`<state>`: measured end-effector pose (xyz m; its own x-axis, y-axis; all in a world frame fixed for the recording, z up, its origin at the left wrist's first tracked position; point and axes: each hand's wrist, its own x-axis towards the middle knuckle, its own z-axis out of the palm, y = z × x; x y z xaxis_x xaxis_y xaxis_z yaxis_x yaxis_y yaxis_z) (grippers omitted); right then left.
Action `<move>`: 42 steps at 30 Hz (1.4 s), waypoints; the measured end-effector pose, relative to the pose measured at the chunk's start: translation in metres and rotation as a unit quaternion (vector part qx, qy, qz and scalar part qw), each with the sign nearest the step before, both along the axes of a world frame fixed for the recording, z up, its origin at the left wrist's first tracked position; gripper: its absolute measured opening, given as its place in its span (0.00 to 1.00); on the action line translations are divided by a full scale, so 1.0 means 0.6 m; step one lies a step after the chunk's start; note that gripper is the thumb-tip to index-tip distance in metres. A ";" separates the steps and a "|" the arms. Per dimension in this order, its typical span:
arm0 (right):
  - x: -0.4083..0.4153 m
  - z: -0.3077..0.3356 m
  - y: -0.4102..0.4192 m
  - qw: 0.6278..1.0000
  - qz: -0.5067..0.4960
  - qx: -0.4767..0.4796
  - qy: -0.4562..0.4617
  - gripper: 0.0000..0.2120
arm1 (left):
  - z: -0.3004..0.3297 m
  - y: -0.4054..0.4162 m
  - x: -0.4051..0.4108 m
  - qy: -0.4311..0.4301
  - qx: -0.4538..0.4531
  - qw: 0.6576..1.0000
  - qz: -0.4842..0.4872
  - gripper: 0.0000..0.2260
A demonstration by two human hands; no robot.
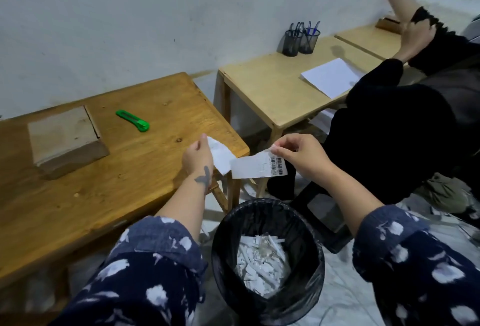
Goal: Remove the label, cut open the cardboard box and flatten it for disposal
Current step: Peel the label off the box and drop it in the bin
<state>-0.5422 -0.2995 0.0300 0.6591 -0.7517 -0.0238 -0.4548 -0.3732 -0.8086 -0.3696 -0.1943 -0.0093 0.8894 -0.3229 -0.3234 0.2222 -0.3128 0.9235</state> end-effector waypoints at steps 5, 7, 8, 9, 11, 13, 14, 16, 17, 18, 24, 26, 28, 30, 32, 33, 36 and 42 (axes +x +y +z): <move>-0.004 -0.010 -0.024 1.000 -0.008 0.017 -0.007 0.04 | -0.007 -0.023 -0.061 0.013 -0.037 0.972 -0.231 0.13; -0.006 -0.017 -0.036 0.999 -0.032 0.030 -0.017 0.04 | -0.015 -0.028 -0.067 -0.006 -0.043 0.967 -0.251 0.06; -0.005 -0.021 -0.039 0.998 -0.046 0.029 -0.020 0.04 | -0.014 -0.029 -0.070 0.001 -0.047 0.967 -0.250 0.02; -0.003 -0.024 -0.042 0.998 -0.060 0.013 -0.014 0.04 | -0.012 -0.030 -0.074 0.009 -0.047 0.968 -0.244 0.02; 0.001 -0.030 -0.041 0.991 -0.089 -0.089 0.038 0.02 | -0.010 -0.035 -0.080 0.028 -0.055 0.975 -0.212 0.04; 0.006 -0.038 -0.025 0.973 -0.109 -0.191 0.075 0.10 | -0.005 -0.041 -0.088 0.067 -0.078 0.981 -0.164 0.08; 0.009 -0.041 -0.015 0.965 -0.116 -0.225 0.071 0.11 | -0.004 -0.043 -0.090 0.089 -0.091 0.982 -0.141 0.09; 0.017 -0.053 0.003 0.957 -0.106 -0.259 0.073 0.12 | -0.004 -0.047 -0.090 0.130 -0.117 0.978 -0.116 0.09; 0.021 -0.061 0.010 0.959 -0.096 -0.251 0.088 0.14 | -0.003 -0.049 -0.090 0.148 -0.129 0.975 -0.108 0.09; 0.023 -0.067 0.014 0.966 -0.087 -0.221 0.099 0.16 | 0.000 -0.051 -0.091 0.157 -0.138 0.972 -0.103 0.08; 0.036 -0.054 0.008 0.994 -0.097 0.016 0.049 0.09 | 0.001 -0.051 -0.091 0.073 -0.129 0.986 -0.082 0.03; 0.037 -0.046 0.003 0.995 -0.081 0.051 0.038 0.13 | -0.008 -0.047 -0.087 -0.045 -0.065 0.990 -0.117 0.05; 0.038 -0.041 -0.001 0.995 -0.069 0.059 0.029 0.15 | -0.007 -0.046 -0.089 -0.181 0.052 0.967 -0.174 0.14; 0.035 -0.040 -0.006 0.996 -0.057 0.057 0.035 0.14 | 0.004 -0.050 -0.092 -0.241 0.114 0.941 -0.209 0.20; 0.030 -0.042 -0.007 0.997 -0.037 0.051 0.051 0.12 | 0.016 -0.052 -0.086 -0.271 0.115 0.927 -0.232 0.18; 0.026 -0.044 -0.008 0.997 -0.026 0.053 0.054 0.11 | 0.020 -0.051 -0.081 -0.304 0.114 0.909 -0.261 0.14; 0.021 -0.039 -0.006 0.996 0.011 0.054 0.068 0.12 | 0.023 -0.047 -0.066 -0.371 0.131 0.858 -0.330 0.06; 0.020 -0.025 -0.013 0.979 0.019 -0.121 0.161 0.05 | 0.014 -0.051 -0.064 -0.431 0.176 0.823 -0.325 0.09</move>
